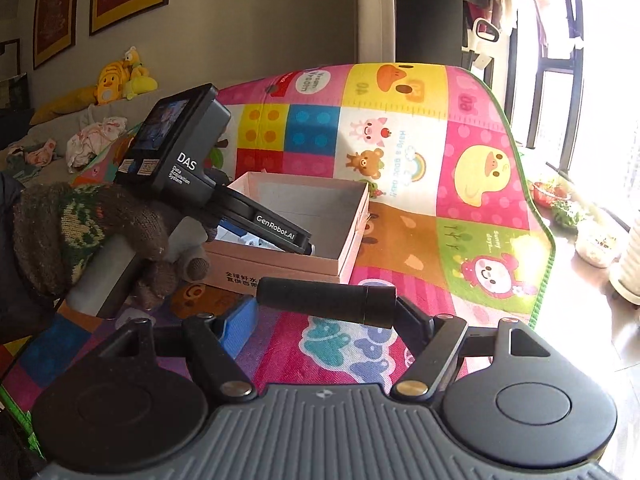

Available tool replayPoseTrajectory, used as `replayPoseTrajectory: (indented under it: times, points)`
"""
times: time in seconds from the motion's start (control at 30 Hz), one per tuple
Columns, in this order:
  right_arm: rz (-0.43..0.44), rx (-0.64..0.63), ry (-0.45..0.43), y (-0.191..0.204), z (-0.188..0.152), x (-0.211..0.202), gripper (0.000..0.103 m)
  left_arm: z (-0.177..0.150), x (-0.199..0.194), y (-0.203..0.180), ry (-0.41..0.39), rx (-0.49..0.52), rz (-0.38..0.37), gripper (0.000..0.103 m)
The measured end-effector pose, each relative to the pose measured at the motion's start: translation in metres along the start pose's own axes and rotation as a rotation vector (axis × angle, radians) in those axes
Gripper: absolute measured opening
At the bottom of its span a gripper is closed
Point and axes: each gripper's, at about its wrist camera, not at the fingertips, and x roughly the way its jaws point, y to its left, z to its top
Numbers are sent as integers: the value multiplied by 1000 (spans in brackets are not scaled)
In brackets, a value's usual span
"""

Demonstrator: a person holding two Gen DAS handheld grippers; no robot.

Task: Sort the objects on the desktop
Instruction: 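Lower the black handle into the pink box with the right tool while the left tool carries the charger, then grasp the round pink keychain toy with the right tool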

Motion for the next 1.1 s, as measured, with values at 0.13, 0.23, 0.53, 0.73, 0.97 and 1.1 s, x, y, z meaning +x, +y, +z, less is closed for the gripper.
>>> replayPoseTrajectory:
  times: [0.13,0.23,0.53,0.73,0.97,1.1]
  points:
    - [10,5,16,2,6,13,75,-9,-43,20,-113,-59,-37,101]
    - [23,-24,8,12,23,30,75,-32,-83,33,-223,-63,5,102]
    - [60,4,216,31,107,162,75,-125,-123,97,-244,-167,212,103]
    - [-30,1,378,44,112,239,75,-156,-130,139,-240,-260,297,103]
    - [-86,-29,398,52,112,246,80,-167,-132,153,-255,-306,287,103]
    - [-56,-70,328,67,130,227,80,-168,-127,154,-274,-328,293,103]
